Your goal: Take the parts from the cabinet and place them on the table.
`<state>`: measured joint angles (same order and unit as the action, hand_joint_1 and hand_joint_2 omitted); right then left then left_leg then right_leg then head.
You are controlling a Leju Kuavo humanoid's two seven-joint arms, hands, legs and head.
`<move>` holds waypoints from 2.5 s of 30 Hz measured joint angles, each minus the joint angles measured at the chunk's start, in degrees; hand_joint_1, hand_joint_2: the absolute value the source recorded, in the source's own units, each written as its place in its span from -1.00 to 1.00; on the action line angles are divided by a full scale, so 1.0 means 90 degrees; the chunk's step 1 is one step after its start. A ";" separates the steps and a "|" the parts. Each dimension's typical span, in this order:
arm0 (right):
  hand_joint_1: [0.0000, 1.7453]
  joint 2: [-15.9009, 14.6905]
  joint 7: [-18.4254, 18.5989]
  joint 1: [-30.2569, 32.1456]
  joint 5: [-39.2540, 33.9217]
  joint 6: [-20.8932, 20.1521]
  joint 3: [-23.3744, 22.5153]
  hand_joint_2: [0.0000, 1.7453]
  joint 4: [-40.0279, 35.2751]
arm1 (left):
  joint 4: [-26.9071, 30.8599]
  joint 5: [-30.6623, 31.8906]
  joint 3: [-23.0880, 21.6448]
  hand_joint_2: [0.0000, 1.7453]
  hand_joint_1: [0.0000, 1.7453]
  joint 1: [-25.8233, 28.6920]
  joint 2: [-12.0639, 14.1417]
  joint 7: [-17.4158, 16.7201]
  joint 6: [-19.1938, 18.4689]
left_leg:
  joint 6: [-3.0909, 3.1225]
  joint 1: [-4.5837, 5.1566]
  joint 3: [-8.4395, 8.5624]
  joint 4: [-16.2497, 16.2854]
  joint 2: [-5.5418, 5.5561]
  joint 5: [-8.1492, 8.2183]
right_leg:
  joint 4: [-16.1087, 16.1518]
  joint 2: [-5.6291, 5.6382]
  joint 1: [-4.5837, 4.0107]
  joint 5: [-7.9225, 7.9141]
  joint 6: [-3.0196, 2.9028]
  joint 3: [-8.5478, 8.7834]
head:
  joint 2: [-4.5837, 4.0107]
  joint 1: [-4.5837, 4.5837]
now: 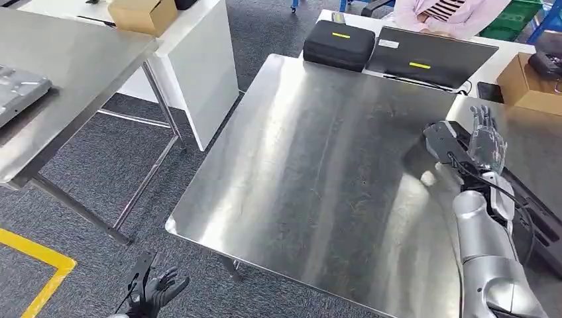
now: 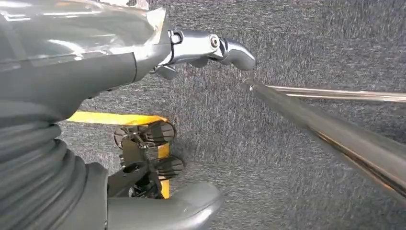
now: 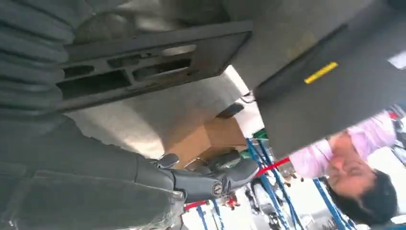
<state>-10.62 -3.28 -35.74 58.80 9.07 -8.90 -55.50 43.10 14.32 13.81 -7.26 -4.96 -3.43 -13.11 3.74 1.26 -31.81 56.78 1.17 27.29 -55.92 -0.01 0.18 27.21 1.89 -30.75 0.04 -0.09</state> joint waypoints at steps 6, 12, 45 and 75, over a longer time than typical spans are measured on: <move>-1.00 0.0007 0.0277 0.1083 0.0520 0.0345 0.0245 -1.00 -0.1720 | -0.0126 -0.0056 -0.0082 -1.00 -1.00 -0.0012 0.0087 0.0126 0.0032 | -0.0003 -0.0004 -0.0005 -0.0003 0.0001 0.0008 | 0.0008 0.0005 0.0002 0.0003 0.0000 -0.0011 | 0.0000 -0.0002; -1.00 0.0058 0.0489 0.2330 0.1916 0.1331 0.0571 -1.00 -0.3547 | -0.0226 -0.0228 -0.0087 -1.00 -1.00 0.0032 0.0155 0.0158 0.0097 | -0.0004 -0.0021 -0.0006 -0.0009 0.0010 0.0009 | 0.0010 0.0003 0.0000 0.0008 -0.0007 -0.0015 | 0.0000 0.0000; -1.00 0.0221 0.1139 0.7079 0.3269 0.3023 0.2305 -1.00 -0.7853 | 0.0768 -0.0240 0.1601 -1.00 -1.00 0.1286 -0.0161 0.0359 -0.0489 | -0.0320 -0.0226 0.0162 0.0193 -0.0060 0.0362 | -0.0170 0.0062 0.0211 -0.0030 0.0074 -0.0118 | 0.0000 0.0046; -1.00 -0.0250 0.0828 0.6588 0.2249 0.3038 0.2936 -1.00 -0.7212 | 0.1972 0.0617 0.4328 -1.00 -1.00 0.1625 -0.1200 0.0243 -0.1243 | -0.0191 -0.0084 -0.0111 0.0114 -0.0107 -0.0097 | 0.0133 -0.0023 0.0166 0.0256 -0.0046 0.0472 | 0.0000 0.0109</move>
<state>-12.87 4.17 23.56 79.03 36.41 17.53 -120.41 60.85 19.87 52.76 7.36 -15.76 -1.25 -24.30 2.02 0.50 -32.81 57.80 0.20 26.42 -54.72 -0.21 1.68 29.51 1.48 -26.50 0.04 0.90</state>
